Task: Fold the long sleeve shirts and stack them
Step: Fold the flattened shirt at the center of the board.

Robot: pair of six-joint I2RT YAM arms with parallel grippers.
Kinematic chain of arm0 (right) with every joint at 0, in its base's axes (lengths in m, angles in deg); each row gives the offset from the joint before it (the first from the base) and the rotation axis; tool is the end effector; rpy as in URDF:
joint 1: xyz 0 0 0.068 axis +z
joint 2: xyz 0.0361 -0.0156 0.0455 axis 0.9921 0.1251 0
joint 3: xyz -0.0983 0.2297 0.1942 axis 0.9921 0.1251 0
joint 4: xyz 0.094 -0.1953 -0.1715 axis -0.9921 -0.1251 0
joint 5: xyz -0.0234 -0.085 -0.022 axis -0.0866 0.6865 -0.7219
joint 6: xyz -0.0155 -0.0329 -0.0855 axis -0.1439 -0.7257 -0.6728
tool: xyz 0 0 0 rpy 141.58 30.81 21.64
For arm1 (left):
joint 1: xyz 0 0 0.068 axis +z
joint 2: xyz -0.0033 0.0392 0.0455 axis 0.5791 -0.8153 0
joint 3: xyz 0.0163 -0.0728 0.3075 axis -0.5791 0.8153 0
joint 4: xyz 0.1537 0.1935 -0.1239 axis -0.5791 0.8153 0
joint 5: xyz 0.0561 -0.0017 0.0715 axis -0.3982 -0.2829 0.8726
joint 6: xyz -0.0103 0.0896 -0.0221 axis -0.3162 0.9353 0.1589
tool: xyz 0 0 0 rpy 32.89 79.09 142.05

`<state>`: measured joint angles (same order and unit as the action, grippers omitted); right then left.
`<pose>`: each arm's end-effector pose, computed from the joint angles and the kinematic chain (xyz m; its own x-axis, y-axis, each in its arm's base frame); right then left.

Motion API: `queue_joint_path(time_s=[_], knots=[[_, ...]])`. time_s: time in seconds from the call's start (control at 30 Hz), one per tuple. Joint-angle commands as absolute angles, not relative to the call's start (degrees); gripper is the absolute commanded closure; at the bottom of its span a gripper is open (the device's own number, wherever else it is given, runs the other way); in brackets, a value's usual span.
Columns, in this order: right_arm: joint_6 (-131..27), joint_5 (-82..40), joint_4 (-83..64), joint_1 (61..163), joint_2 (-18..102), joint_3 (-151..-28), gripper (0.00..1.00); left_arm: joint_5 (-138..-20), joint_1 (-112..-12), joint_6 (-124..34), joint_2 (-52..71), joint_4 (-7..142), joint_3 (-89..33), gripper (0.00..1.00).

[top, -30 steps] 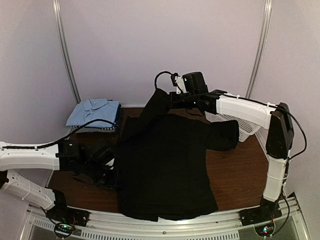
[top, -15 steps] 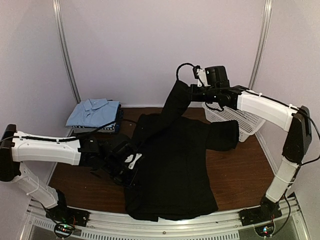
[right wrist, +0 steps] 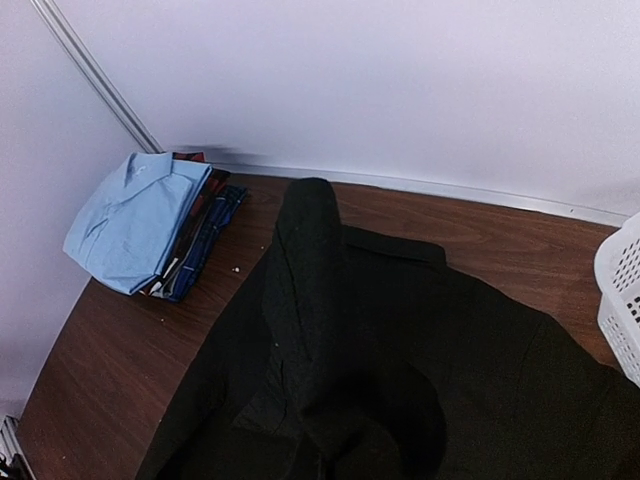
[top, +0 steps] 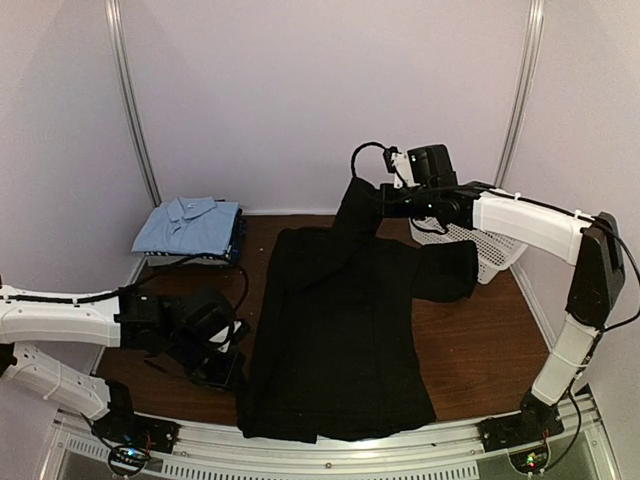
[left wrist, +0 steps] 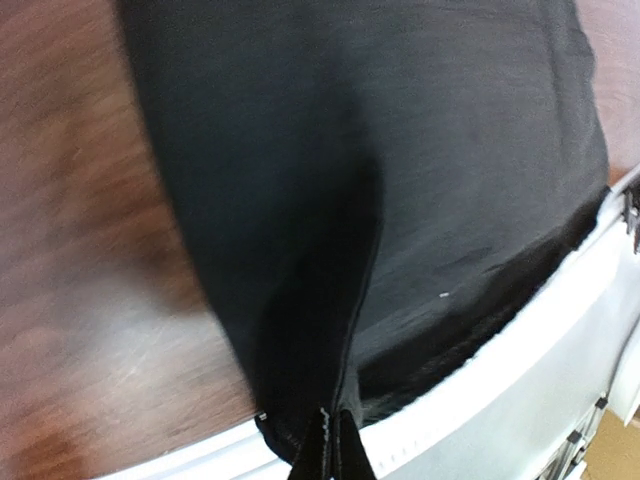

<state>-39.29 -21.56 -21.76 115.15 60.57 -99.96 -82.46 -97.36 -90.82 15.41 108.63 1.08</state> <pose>0.3988 0.2665 0.3469 -0.5635 0.0346 -0.8254 -0.4750 0.8039 0.3579 0.0966 -0.2169 0.1996 -0.9905 0.1124 -0.0792 0.1362 0.8818 -0.4515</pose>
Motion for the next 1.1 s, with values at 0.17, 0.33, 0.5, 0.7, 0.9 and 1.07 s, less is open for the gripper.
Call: queue_joint_path(time_s=[0.17,0.33,0.5,0.7,0.9,1.07], knots=[[-37.70,-27.04,-17.98,118.80,60.79,-91.27,1.00,-80.05,-97.44,-100.57,24.15,110.05,8.74,1.00],[-37.00,-26.41,-16.92,118.80,59.80,-88.11,1.00,-82.14,-97.43,-96.42,24.83,110.80,5.84,1.00],[-36.91,-25.79,-17.02,118.78,58.98,-88.37,1.00,-86.16,-97.44,-88.69,20.65,109.01,0.85,1.00],[-37.21,-22.79,-18.47,118.84,57.17,-89.32,1.00,-92.67,-97.50,-82.65,12.77,102.49,-1.06,1.00],[-37.58,-18.05,-20.48,118.97,52.45,-88.64,1.00,-95.21,-97.53,-79.31,7.04,99.09,-1.24,1.00],[-37.70,-14.80,-22.30,118.90,48.60,-86.93,1.00,-96.45,-97.52,-77.95,4.68,96.73,-0.96,1.00]])
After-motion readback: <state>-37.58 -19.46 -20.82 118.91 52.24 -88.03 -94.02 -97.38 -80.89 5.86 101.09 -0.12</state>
